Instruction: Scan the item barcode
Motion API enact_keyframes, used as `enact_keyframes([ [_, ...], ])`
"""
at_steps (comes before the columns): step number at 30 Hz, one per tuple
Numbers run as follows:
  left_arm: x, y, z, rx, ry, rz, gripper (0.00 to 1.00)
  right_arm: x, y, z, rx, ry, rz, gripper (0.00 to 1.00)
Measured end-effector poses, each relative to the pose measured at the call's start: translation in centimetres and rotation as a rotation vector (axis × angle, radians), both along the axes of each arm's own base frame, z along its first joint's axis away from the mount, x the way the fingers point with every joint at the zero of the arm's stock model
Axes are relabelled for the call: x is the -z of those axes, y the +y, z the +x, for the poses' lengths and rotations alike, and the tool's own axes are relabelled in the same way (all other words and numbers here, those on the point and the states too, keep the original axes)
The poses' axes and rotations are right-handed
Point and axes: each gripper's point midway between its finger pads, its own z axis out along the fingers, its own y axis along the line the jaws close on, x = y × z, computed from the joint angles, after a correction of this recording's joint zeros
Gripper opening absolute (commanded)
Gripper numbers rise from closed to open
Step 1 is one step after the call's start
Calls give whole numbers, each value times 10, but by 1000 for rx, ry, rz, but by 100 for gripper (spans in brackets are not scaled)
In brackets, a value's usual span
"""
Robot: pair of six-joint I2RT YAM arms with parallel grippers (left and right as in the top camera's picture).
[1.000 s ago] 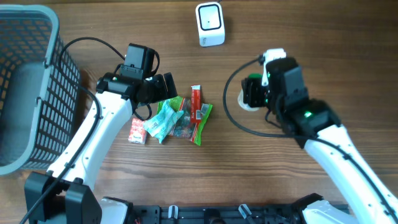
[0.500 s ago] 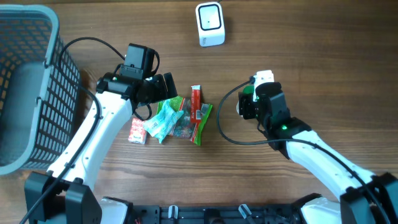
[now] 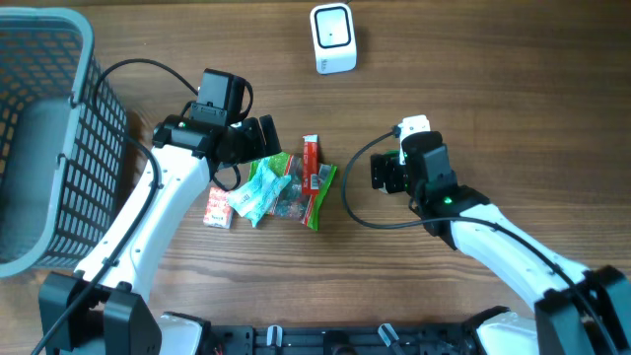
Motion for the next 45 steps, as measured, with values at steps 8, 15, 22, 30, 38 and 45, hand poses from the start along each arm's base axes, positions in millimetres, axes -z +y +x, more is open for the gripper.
enact_keyframes([
  [8, 0, 0, 0, 0, 0, 0, 100, -74, 7, -1, -62, 86, -35, 100],
  [15, 0, 0, 0, 0, 0, 0, 100, -143, 23, -15, -155, 171, 27, 100],
  [22, 0, 0, 0, 0, 0, 0, 100, -58, 18, -24, -157, 527, -9, 100],
  [30, 0, 0, 0, 0, 0, 0, 100, 5, 20, -21, -148, 682, -49, 98],
  [38, 0, 0, 0, 0, 0, 0, 100, 21, 12, -29, -134, 719, -82, 96],
  [45, 0, 0, 0, 0, 0, 0, 100, 33, 9, -30, -136, 706, -100, 82],
])
